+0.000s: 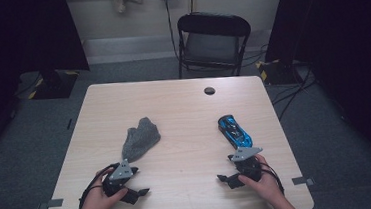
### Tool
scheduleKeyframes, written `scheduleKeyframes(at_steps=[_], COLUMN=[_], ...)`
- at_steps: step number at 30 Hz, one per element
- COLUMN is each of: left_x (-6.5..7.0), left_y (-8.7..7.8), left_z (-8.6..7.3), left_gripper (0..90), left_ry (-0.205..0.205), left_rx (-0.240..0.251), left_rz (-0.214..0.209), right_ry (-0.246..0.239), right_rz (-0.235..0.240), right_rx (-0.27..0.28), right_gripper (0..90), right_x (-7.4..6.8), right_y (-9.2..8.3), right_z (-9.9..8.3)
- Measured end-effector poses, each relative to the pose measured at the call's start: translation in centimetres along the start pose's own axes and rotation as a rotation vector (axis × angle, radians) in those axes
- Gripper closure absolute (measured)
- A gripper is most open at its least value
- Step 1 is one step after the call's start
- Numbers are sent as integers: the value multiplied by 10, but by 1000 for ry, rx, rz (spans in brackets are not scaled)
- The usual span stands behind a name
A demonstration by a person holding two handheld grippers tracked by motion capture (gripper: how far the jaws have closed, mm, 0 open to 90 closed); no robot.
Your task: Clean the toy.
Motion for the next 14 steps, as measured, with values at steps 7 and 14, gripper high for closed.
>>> scheduleKeyframes(at_steps=[7,14], left_x=[-1,-1], left_y=[1,2], left_z=[1,1], left_gripper=[104,95], left_ry=[0,0], left_rx=[-6,-6], left_rz=[-3,-3], right_ry=[-2,-2], right_rz=[-2,-1], right_rx=[-1,-2], right_gripper=[129,129], right_x=[0,0], right_y=[0,0], right_z=[0,0])
Point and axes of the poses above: each handheld gripper's, and its own axes: y roughly forward along the jaws, z roughly out of its top, x roughly to its right, the point moved 5 cm from there along y, roughly forward along the jaws, and after that the axes turned 2 degrees about -z, right-handed, at the moved point
